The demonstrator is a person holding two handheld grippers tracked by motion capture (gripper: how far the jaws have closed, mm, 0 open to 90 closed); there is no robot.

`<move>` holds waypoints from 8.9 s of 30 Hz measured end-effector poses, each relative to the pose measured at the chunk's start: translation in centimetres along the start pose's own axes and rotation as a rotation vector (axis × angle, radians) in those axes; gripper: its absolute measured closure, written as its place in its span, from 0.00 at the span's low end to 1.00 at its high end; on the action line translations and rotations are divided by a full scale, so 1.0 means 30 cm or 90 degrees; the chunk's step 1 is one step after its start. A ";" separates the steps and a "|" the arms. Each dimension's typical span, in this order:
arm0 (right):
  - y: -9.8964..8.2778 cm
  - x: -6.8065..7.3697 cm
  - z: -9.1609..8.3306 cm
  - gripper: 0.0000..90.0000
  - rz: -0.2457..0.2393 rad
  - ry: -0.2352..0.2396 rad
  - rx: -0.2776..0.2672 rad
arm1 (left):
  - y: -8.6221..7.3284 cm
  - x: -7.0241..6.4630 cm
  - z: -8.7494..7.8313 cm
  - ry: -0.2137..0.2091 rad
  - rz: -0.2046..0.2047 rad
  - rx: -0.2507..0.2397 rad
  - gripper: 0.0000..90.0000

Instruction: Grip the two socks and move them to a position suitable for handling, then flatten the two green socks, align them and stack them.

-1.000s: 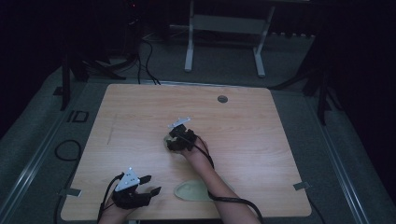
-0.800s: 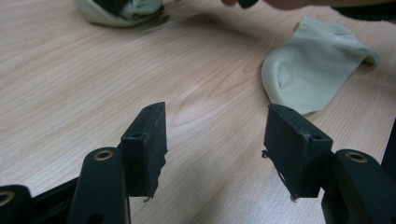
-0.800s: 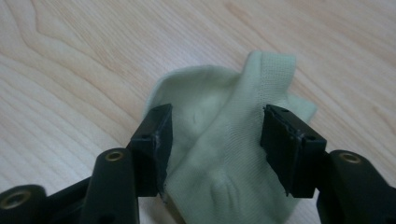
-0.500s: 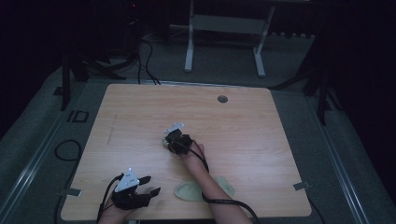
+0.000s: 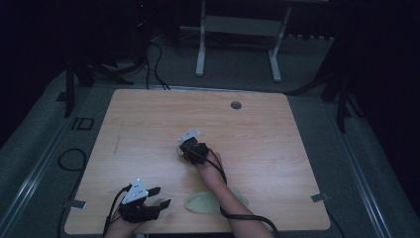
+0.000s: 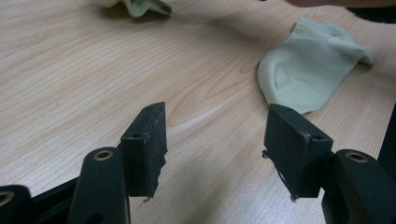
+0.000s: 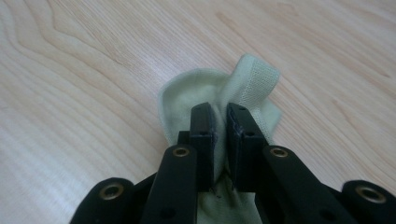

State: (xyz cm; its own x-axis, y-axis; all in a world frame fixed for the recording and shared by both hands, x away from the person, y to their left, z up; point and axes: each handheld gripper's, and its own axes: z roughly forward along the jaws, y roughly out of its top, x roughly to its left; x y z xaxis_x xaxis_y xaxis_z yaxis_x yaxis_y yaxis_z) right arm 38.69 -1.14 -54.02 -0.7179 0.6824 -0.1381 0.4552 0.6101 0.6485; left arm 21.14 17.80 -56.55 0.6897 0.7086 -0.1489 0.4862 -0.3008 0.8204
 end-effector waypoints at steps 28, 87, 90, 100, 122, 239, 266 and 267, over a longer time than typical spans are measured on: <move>-0.208 -0.076 -0.409 0.91 0.012 0.003 -0.085 | 0.014 -0.032 0.022 -0.009 0.004 0.003 0.44; -0.429 -0.179 -0.283 0.87 0.048 0.022 0.012 | 0.328 -0.073 0.489 -0.053 0.031 0.147 0.61; -0.428 -0.174 -0.282 0.89 0.045 0.023 0.012 | 0.333 -0.076 0.499 -0.053 0.036 0.146 0.67; -0.426 -0.172 -0.281 0.92 0.037 0.024 0.012 | 0.349 -0.115 0.521 -0.033 0.076 0.136 0.96; -0.425 -0.305 -0.450 0.93 0.125 0.018 -0.069 | 0.347 0.020 0.263 0.009 0.051 0.042 0.97; -0.692 -0.106 -0.510 0.88 0.045 0.067 0.013 | 0.112 -0.150 0.214 -0.045 0.058 0.139 0.82; -0.483 -0.261 -0.650 0.93 0.066 0.052 -0.083 | 0.360 -0.098 0.142 -0.005 0.071 0.051 0.97; -0.473 -0.276 -0.644 0.93 0.070 0.056 -0.080 | 0.366 -0.094 0.147 -0.002 0.073 0.052 0.97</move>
State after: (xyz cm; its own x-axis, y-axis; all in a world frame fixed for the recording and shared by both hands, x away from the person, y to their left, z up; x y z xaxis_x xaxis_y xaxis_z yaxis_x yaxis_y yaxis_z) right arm 28.00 -23.21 -47.60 -0.7131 0.7010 0.0009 0.4675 0.4746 0.7458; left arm 26.89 9.69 -49.56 0.7451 0.6644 -0.0588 0.4459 -0.4307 0.7847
